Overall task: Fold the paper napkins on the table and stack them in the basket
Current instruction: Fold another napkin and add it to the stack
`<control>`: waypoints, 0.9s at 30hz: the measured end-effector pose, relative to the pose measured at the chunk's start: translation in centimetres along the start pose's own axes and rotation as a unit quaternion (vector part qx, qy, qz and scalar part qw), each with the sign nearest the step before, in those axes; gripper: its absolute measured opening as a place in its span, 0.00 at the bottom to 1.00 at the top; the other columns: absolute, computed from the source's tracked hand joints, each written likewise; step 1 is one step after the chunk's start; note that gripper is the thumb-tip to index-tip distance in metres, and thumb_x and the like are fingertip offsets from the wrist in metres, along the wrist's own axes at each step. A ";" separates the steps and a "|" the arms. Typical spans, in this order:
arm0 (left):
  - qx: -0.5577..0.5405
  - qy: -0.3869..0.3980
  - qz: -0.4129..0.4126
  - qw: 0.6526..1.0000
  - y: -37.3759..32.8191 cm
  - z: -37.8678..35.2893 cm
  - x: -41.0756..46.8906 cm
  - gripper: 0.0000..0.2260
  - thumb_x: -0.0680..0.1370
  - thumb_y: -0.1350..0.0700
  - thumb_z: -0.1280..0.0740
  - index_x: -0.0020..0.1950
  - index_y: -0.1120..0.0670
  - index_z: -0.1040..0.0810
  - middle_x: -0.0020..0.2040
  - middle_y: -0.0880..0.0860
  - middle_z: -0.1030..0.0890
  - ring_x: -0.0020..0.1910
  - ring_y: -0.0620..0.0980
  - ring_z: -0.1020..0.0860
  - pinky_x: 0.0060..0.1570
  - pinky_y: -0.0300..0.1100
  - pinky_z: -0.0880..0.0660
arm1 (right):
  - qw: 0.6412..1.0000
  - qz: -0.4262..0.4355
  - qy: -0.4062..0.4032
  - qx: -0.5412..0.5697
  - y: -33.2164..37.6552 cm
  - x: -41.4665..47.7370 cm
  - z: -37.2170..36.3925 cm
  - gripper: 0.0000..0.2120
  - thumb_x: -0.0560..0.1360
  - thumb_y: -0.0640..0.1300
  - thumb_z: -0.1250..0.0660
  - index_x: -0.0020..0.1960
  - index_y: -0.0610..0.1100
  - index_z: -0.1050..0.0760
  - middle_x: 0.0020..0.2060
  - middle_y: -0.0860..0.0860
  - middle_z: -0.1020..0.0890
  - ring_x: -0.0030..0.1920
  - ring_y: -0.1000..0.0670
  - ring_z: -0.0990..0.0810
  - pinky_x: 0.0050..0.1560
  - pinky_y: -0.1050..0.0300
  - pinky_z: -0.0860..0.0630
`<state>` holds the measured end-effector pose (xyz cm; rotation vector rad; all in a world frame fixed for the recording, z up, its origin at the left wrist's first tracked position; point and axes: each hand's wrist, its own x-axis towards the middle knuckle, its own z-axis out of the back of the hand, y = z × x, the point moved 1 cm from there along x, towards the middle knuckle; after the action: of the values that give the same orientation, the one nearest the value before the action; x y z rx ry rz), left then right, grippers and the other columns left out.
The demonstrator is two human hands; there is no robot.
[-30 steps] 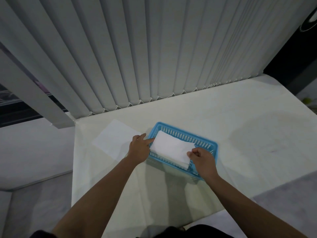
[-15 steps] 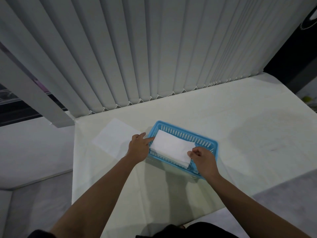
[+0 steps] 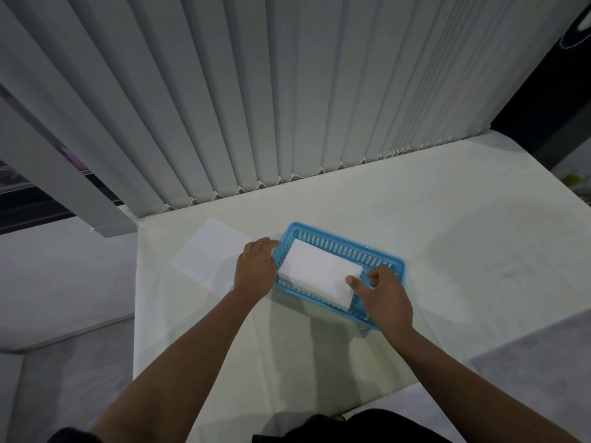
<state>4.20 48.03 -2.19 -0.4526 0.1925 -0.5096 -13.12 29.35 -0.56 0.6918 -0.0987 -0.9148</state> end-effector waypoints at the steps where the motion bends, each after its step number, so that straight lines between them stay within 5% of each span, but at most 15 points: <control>1: -0.004 -0.022 -0.016 1.000 -0.4 0.0 0.1 0.19 0.80 0.60 0.44 0.70 0.53 0.30 0.71 0.53 0.30 0.69 0.54 0.32 0.66 0.48 0.32 | 0.998 0.056 -0.029 -0.023 -0.1 0.1 -0.1 0.17 0.72 0.60 0.32 0.53 0.48 0.27 0.47 0.53 0.22 0.48 0.49 0.22 0.47 0.52 0.26; 3: 0.022 -0.023 -0.061 0.998 -1.4 -0.2 0.5 0.20 0.81 0.54 0.45 0.73 0.52 0.34 0.73 0.53 0.32 0.71 0.54 0.34 0.69 0.50 0.36 | 0.981 0.166 -0.035 -0.095 0.0 0.2 -0.7 0.20 0.76 0.58 0.37 0.63 0.48 0.27 0.61 0.49 0.23 0.62 0.45 0.26 0.61 0.47 0.31; 5: 0.080 0.036 -0.104 0.991 -2.5 -1.0 0.5 0.23 0.82 0.48 0.49 0.77 0.50 0.42 0.77 0.53 0.40 0.76 0.53 0.40 0.74 0.52 0.43 | 0.957 0.215 0.028 -0.191 0.4 0.2 -1.7 0.29 0.78 0.63 0.51 0.74 0.48 0.38 0.75 0.49 0.36 0.75 0.45 0.39 0.73 0.45 0.45; 7: 0.140 0.107 -0.126 0.976 -3.1 -2.2 0.2 0.25 0.82 0.45 0.53 0.78 0.49 0.51 0.80 0.52 0.50 0.79 0.52 0.51 0.76 0.54 0.53 | 0.933 0.237 0.081 -0.256 0.5 0.1 -2.8 0.43 0.72 0.70 0.70 0.78 0.48 0.50 0.78 0.49 0.48 0.78 0.46 0.52 0.75 0.44 0.59; 9: 0.172 0.147 -0.132 0.965 -3.0 -3.2 0.0 0.26 0.82 0.43 0.55 0.79 0.50 0.55 0.80 0.52 0.55 0.79 0.53 0.57 0.76 0.55 0.59 | 0.922 0.232 0.115 -0.289 0.0 0.2 -3.6 0.48 0.65 0.71 0.79 0.78 0.47 0.58 0.79 0.49 0.55 0.78 0.46 0.58 0.73 0.43 0.64; 16: 0.212 0.151 -0.144 0.955 -2.4 -4.3 -0.1 0.32 0.79 0.36 0.58 0.78 0.51 0.60 0.80 0.53 0.59 0.79 0.54 0.59 0.74 0.58 0.63 | 0.926 0.198 0.139 -0.291 -1.8 0.8 -4.6 0.41 0.73 0.71 0.64 0.78 0.48 0.64 0.78 0.50 0.59 0.78 0.46 0.61 0.74 0.42 0.66; 27: 0.204 0.142 -0.159 0.956 -1.6 -4.1 0.2 0.40 0.71 0.31 0.67 0.78 0.50 0.59 0.80 0.52 0.59 0.79 0.54 0.59 0.74 0.58 0.64 | 0.929 0.190 0.120 -0.293 -1.8 0.4 -4.1 0.44 0.69 0.74 0.68 0.78 0.51 0.61 0.79 0.51 0.56 0.78 0.42 0.57 0.73 0.42 0.66</control>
<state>2.50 45.22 -5.08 0.0004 0.2843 -0.9096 -12.63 30.38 -4.93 0.2050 0.2461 -0.4400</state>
